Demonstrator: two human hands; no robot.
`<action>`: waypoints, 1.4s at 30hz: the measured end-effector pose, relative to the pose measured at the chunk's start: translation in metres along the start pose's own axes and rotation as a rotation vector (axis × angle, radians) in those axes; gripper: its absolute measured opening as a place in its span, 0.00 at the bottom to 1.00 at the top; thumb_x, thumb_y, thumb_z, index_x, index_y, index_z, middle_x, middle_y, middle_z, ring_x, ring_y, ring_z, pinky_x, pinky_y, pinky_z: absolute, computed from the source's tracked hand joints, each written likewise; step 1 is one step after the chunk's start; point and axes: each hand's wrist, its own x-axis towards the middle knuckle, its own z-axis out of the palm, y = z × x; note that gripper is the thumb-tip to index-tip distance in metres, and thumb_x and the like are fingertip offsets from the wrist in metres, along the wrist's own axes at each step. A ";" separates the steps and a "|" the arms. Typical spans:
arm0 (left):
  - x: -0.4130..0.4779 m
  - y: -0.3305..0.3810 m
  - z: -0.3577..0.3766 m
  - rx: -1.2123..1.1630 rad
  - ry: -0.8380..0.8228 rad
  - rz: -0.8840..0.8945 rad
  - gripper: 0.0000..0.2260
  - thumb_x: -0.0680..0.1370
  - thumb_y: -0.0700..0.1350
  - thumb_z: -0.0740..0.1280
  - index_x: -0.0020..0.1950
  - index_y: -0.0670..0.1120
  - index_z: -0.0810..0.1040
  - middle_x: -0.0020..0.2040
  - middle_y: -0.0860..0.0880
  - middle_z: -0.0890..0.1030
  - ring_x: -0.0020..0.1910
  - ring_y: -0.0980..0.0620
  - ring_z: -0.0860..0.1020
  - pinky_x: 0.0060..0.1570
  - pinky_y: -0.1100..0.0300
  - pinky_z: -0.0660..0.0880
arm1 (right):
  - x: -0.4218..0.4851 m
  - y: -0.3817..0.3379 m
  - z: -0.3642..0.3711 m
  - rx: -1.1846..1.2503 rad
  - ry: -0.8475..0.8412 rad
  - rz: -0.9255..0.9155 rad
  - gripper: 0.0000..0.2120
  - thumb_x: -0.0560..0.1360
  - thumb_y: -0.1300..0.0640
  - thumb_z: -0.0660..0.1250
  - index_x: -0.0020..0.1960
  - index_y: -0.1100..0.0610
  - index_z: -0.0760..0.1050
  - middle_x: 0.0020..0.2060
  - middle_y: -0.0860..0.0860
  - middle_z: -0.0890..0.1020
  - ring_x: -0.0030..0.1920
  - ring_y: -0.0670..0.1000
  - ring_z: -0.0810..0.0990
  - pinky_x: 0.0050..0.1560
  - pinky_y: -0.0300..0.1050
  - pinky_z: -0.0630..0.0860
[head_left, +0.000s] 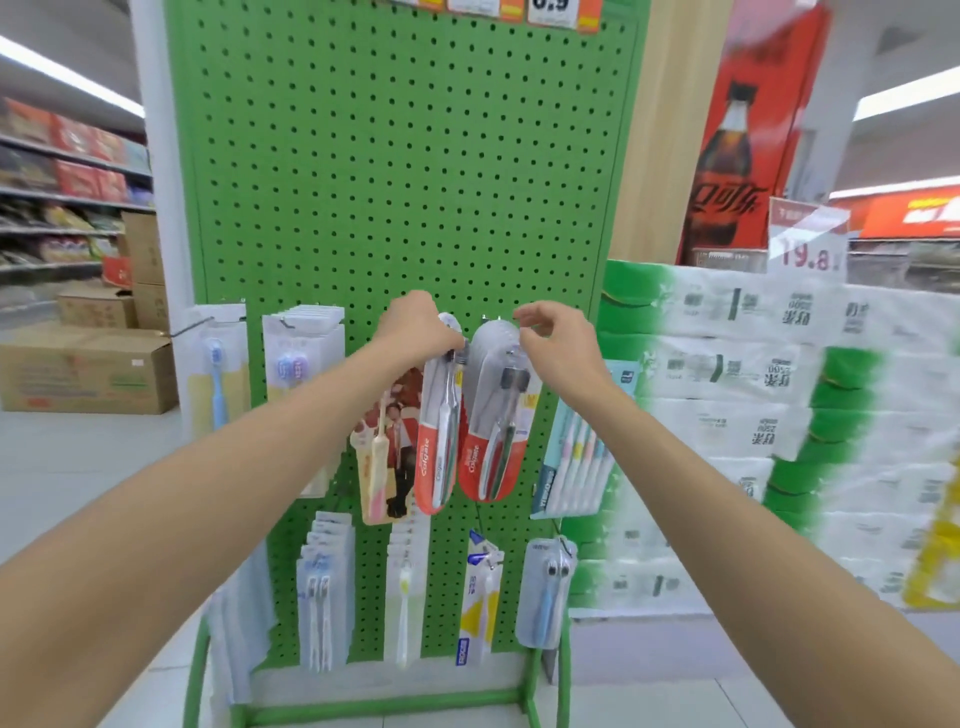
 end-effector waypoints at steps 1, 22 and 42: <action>0.012 0.002 0.002 0.012 0.004 -0.005 0.17 0.73 0.43 0.73 0.35 0.46 0.63 0.31 0.50 0.63 0.29 0.52 0.60 0.28 0.61 0.59 | 0.010 0.001 0.000 -0.010 -0.005 0.001 0.15 0.78 0.65 0.61 0.61 0.57 0.78 0.54 0.50 0.81 0.53 0.47 0.78 0.57 0.42 0.76; 0.139 -0.006 0.030 0.124 -0.119 -0.074 0.13 0.73 0.41 0.75 0.53 0.38 0.76 0.48 0.44 0.78 0.40 0.47 0.78 0.42 0.55 0.82 | 0.134 0.046 0.049 -0.245 -0.510 0.081 0.19 0.84 0.56 0.55 0.71 0.62 0.71 0.69 0.56 0.73 0.67 0.54 0.72 0.67 0.46 0.66; 0.130 -0.005 0.042 0.079 -0.197 -0.049 0.20 0.75 0.37 0.72 0.65 0.38 0.73 0.60 0.41 0.77 0.49 0.43 0.81 0.41 0.57 0.80 | 0.138 0.052 0.059 -0.171 -0.598 0.170 0.12 0.83 0.58 0.55 0.56 0.59 0.76 0.45 0.50 0.78 0.44 0.48 0.77 0.47 0.42 0.72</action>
